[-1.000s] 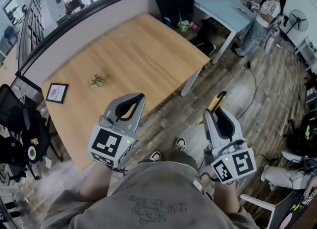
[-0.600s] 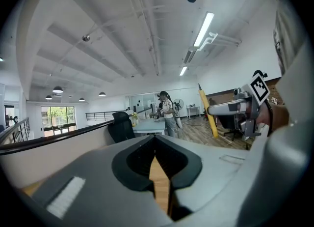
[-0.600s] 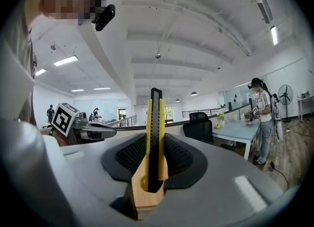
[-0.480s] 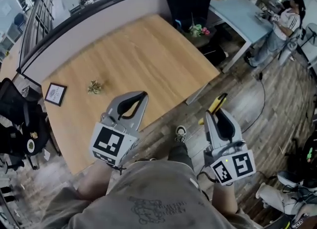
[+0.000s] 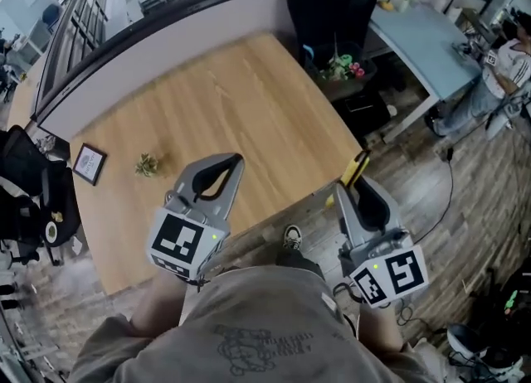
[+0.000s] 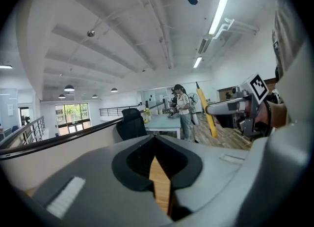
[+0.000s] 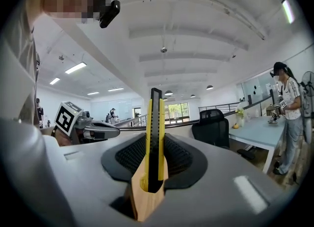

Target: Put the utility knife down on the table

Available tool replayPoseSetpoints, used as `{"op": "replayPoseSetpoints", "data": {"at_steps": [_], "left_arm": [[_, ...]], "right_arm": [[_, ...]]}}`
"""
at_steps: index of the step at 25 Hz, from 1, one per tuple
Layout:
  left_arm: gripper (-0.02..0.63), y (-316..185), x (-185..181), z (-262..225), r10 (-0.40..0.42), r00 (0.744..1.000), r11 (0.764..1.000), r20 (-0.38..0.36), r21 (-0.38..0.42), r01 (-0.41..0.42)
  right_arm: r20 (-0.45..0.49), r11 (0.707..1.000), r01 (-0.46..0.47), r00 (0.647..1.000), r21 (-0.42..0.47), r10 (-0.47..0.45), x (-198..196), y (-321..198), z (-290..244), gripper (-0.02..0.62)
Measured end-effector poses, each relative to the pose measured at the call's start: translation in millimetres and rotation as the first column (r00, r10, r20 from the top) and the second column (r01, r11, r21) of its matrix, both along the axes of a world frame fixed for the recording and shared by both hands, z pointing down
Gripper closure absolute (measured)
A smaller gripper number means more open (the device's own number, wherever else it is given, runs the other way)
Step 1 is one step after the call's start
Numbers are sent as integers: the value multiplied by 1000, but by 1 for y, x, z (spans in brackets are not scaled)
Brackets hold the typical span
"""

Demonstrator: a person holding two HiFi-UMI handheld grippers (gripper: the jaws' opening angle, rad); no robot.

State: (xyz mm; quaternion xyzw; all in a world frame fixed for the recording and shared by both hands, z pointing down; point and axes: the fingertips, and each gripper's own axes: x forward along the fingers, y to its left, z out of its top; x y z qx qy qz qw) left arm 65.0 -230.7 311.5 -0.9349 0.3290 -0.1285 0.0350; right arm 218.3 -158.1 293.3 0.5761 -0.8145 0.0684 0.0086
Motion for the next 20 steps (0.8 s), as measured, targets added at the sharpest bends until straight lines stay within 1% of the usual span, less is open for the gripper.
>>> {"op": "replayPoseSetpoints", "data": {"at_steps": [5,9,15,20], "left_arm": [[604,-43,36,-5,-80,997,997,0,14,80],[604,-69,54,-2,-132,991,991,1,12,132],[604,-86,68,6,-191,981,981,6,-10,191],[604,-94,70,3,-206,978,978,12,-5,206]], "right_arm": [[-7,997,77,997,1,-77,42,-52,-1,472],[-14,992,129,992,6,-129,63,-88,-3,471],[-26,984,180,983,6,-180,80,-115,-3,472],[-9,981,194,981,9,-194,81,-125,-3,472]]}}
